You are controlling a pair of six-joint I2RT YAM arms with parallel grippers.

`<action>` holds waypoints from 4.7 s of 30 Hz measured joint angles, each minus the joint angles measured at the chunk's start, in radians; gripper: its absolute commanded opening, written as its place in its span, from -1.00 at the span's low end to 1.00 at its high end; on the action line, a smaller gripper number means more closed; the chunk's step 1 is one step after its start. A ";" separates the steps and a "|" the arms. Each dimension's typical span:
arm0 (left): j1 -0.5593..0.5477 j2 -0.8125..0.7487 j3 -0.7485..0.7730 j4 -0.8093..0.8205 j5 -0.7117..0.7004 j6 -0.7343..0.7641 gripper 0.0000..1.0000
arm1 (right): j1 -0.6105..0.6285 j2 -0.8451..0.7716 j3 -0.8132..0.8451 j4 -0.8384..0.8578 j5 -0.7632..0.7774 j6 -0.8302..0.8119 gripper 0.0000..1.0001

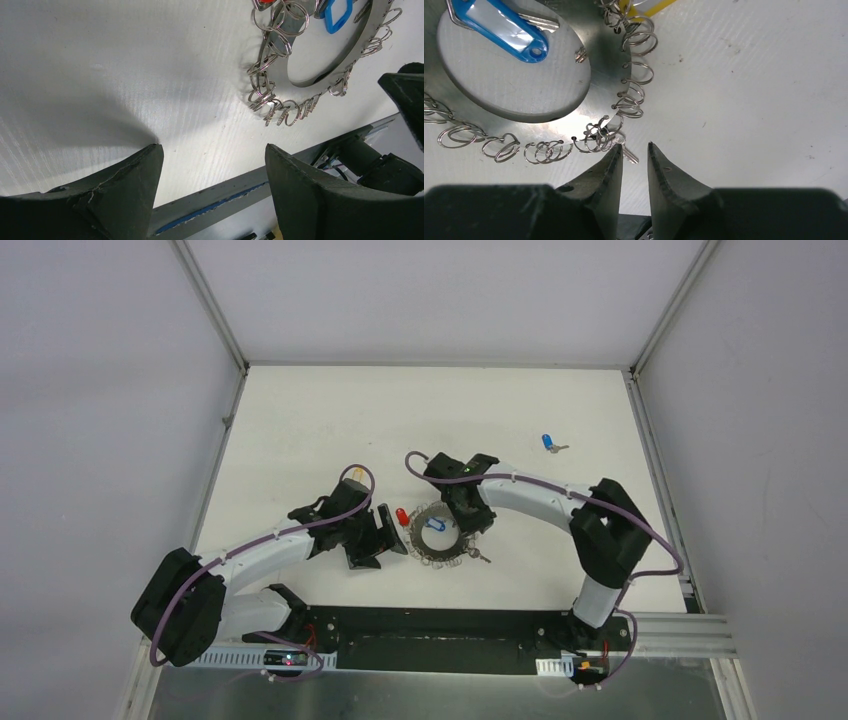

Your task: Put the keys on the keyring

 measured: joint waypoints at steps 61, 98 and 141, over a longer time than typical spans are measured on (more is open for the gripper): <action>-0.146 0.034 0.129 0.039 -0.002 0.069 -0.19 | -0.225 -0.187 -0.311 0.381 -0.653 0.142 0.10; -0.275 -0.286 0.066 -0.053 -0.395 0.027 -0.45 | -0.188 -0.114 -0.358 0.577 -0.812 0.244 0.10; -0.218 0.167 0.200 -0.024 -0.106 -0.002 -0.51 | -0.045 -0.132 -0.212 0.356 -0.585 0.136 -0.21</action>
